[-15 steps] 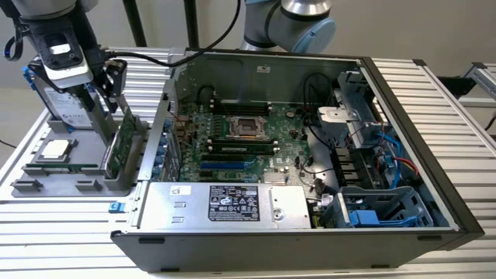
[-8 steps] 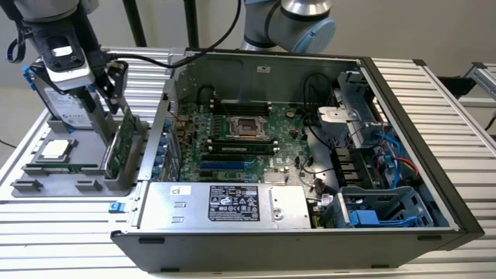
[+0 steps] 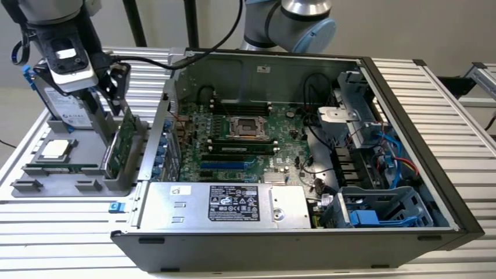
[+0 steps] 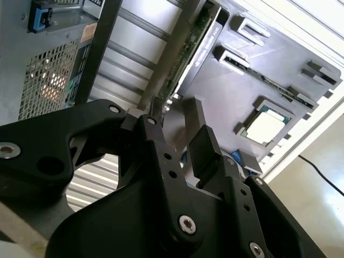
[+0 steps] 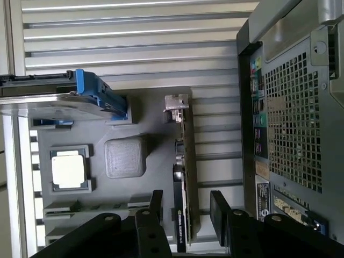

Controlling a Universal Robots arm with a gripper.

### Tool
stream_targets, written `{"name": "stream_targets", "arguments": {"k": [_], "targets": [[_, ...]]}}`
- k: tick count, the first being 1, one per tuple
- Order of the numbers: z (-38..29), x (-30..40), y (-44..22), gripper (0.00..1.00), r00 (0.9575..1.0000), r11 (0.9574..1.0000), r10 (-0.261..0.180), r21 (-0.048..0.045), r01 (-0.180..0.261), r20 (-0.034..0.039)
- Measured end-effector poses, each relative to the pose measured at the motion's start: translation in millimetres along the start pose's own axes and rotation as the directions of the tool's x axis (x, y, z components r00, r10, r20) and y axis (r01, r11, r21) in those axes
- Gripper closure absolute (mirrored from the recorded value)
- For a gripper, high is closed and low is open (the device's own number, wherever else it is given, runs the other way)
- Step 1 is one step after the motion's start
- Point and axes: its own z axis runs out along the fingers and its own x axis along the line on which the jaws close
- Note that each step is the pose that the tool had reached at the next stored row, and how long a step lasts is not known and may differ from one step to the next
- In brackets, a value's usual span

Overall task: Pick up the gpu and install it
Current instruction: 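Pick up the gpu and move the gpu toward the slot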

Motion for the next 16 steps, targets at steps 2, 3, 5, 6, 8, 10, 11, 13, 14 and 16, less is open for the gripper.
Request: {"name": "stream_targets", "arguments": {"k": [2, 3, 5, 6, 8, 10, 11, 13, 14, 16], "targets": [[0.7, -0.7, -0.1, 0.0, 1.0, 1.0, 0.0, 0.0, 0.0, 0.0], [1.1, -1.0, -0.1, 0.0, 1.0, 1.0, 0.0, 0.0, 0.0, 0.0], [1.9, -1.6, -0.1, 0.0, 1.0, 1.0, 0.0, 0.0, 0.0, 0.0], [2.2, -1.8, -0.1, 0.0, 1.0, 1.0, 0.0, 0.0, 0.0, -0.0001], [2.9, -2.3, -0.1, 0.0, 1.0, 1.0, 0.0, 0.0002, 0.0, -0.0002], [3.9, -2.7, -0.1, 0.0, 1.0, 1.0, 0.0, 0.0, 0.0, -0.0001], [4.3, -2.9, -0.1, 0.0, 1.0, 1.0, 0.0, 0.0001, 0.0, -0.0001], [5.1, -3.3, -0.2, 0.0, 1.0, 1.0, 0.0, 0.0, 0.0, -0.0001], [5.6, -3.5, -0.2, 0.0, 1.0, 1.0, 0.0, 0.0, 0.0, -0.0001], [6.4, -3.8, -0.2, 0.0, 1.0, 1.0, 0.0, 0.0, 0.0, 0.0]]}}
